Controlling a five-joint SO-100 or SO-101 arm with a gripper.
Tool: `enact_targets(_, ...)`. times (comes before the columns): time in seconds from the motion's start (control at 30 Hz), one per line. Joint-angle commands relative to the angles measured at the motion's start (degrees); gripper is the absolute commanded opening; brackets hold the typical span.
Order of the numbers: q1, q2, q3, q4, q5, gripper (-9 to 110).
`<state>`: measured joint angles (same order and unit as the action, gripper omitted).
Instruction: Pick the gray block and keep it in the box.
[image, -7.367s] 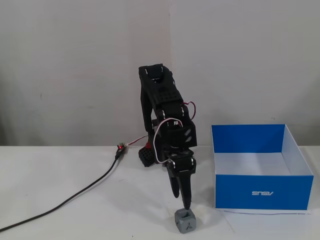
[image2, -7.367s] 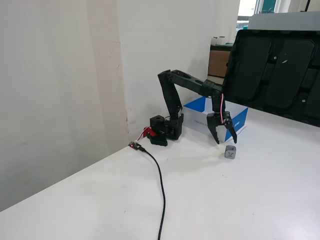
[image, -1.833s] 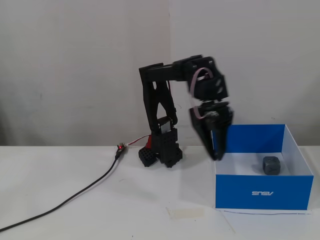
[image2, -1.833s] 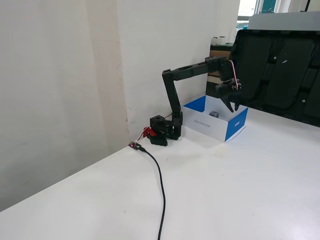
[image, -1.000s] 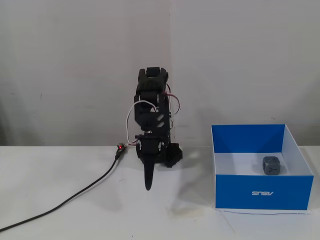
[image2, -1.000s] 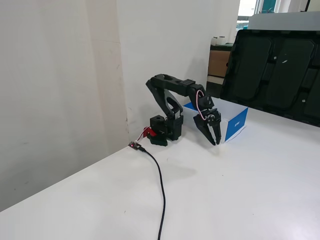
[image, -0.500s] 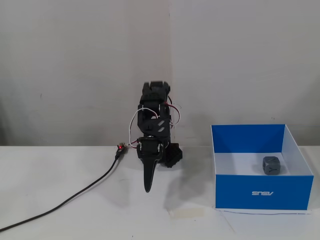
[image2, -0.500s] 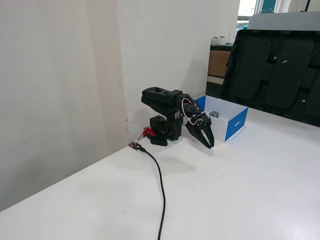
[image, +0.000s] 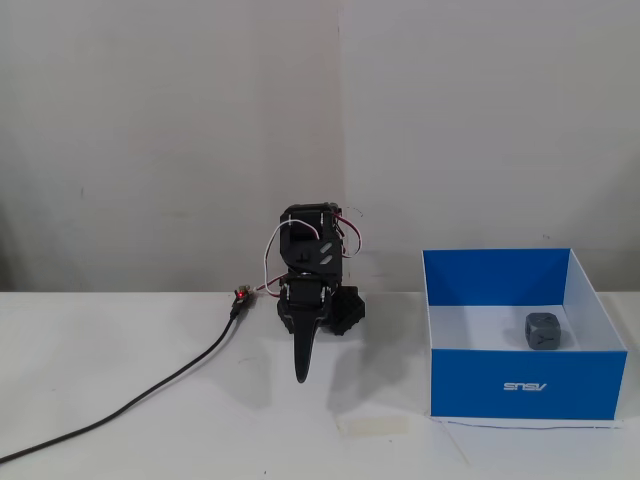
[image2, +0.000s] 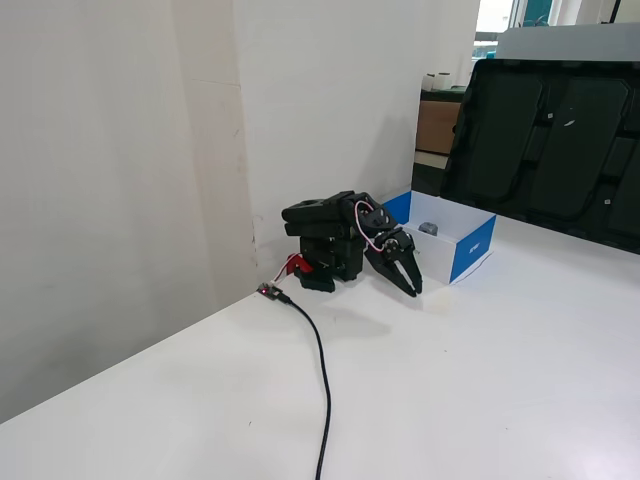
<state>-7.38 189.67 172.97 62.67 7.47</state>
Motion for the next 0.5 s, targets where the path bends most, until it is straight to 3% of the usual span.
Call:
enact_targets(0.0, 1.0, 6.8, 1.3, 0.6, -0.4, 0)
enact_targets(0.47, 2.9, 6.8, 1.2, 1.5, 0.4, 1)
